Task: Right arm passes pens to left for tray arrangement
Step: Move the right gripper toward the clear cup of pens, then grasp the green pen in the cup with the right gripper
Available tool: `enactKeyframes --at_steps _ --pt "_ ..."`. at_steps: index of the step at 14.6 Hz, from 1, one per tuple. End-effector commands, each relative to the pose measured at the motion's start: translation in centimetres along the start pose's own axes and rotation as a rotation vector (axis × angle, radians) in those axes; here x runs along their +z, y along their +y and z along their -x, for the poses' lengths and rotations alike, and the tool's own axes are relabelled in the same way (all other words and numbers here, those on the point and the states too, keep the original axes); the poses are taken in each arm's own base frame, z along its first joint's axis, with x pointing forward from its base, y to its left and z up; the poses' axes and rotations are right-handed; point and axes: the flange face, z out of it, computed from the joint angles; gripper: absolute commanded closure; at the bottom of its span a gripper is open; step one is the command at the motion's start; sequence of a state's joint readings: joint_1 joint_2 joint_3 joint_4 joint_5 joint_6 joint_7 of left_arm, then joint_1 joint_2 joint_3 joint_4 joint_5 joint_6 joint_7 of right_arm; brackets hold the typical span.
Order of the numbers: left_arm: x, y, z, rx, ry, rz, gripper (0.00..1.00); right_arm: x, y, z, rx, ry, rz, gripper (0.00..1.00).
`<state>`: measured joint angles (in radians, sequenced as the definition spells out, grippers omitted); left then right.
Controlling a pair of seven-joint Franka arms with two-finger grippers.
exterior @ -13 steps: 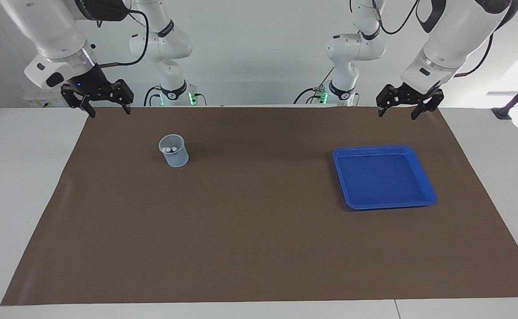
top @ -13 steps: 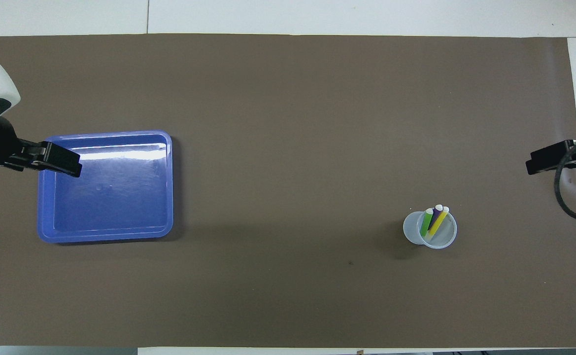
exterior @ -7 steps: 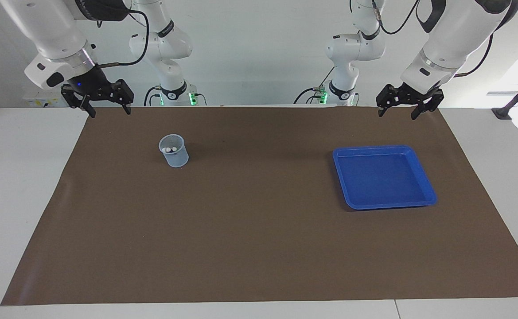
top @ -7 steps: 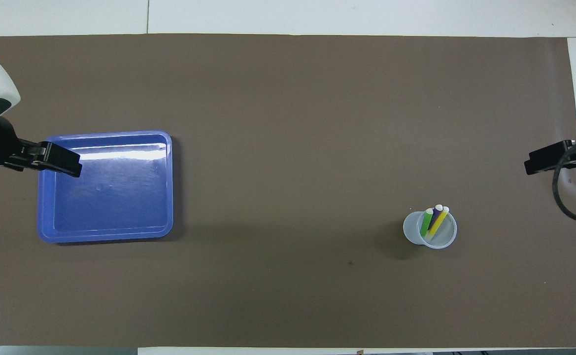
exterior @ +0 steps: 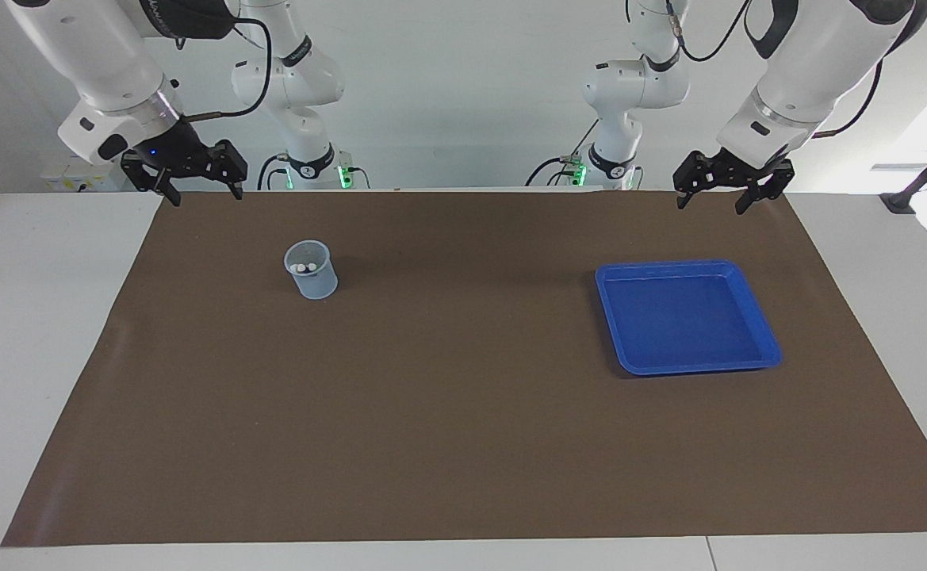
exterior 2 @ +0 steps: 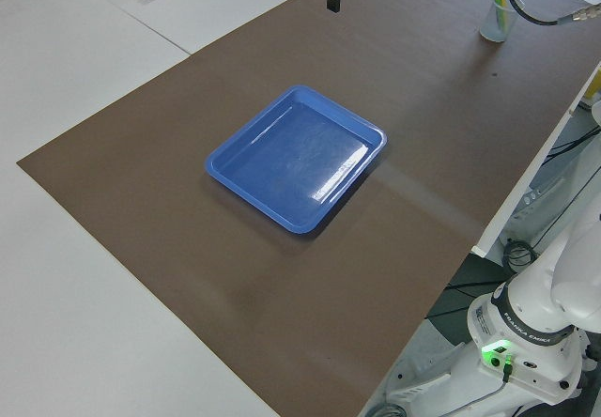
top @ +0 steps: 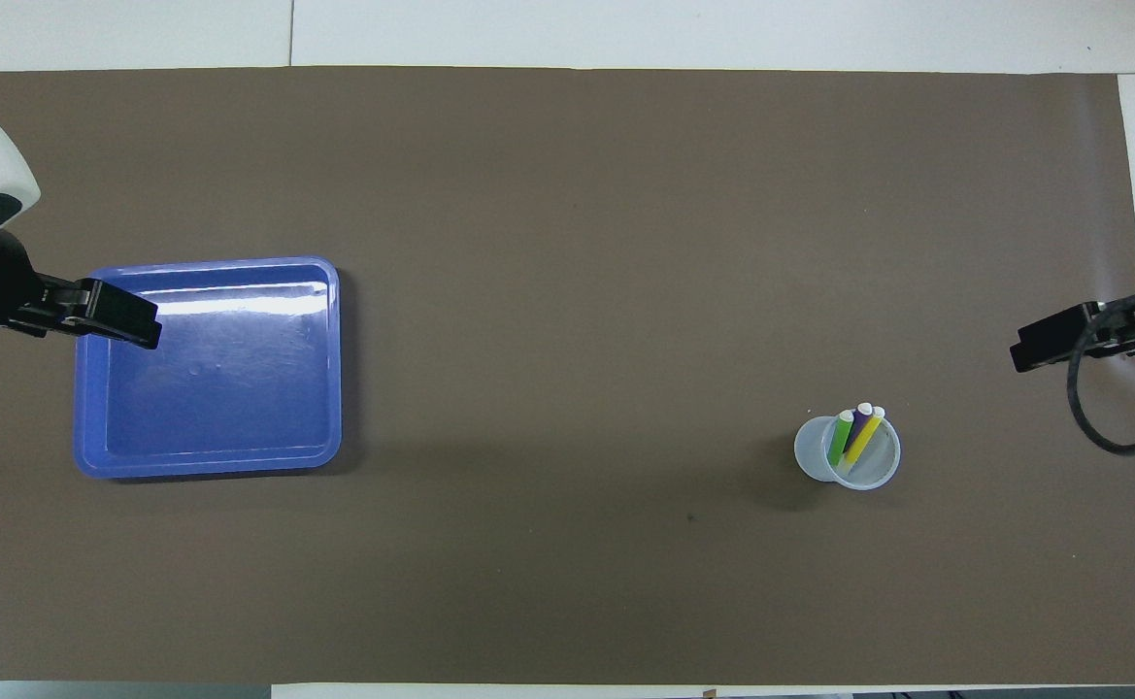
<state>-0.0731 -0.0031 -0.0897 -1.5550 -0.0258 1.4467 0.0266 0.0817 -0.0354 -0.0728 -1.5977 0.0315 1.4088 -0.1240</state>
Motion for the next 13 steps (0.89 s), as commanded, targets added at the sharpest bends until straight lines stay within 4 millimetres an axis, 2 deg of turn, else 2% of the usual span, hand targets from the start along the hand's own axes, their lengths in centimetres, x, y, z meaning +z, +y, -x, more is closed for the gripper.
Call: enactKeyframes --at_steps 1,2,3,5,9,13 --pt "0.0 -0.3 0.9 0.000 0.013 -0.016 0.00 0.3 -3.0 0.4 -0.120 0.015 -0.011 0.00" --pt "0.0 -0.3 0.9 0.000 0.013 -0.016 0.00 0.7 -3.8 0.3 -0.196 0.017 -0.008 0.00" --pt "0.0 -0.3 0.9 -0.001 0.013 -0.016 0.00 1.0 -5.5 0.1 -0.297 0.025 -0.008 0.00" --pt "0.0 -0.3 0.9 0.000 0.013 -0.016 0.00 2.6 -7.0 -0.2 -0.467 0.020 -0.033 0.00" --pt "0.0 -0.3 0.9 0.000 0.013 -0.016 0.00 7.8 -10.1 -0.2 -0.902 0.010 -0.037 0.00" --pt "0.0 -0.3 0.9 -0.001 0.013 -0.016 0.00 11.1 -9.4 -2.1 -1.306 0.010 -0.016 0.00"
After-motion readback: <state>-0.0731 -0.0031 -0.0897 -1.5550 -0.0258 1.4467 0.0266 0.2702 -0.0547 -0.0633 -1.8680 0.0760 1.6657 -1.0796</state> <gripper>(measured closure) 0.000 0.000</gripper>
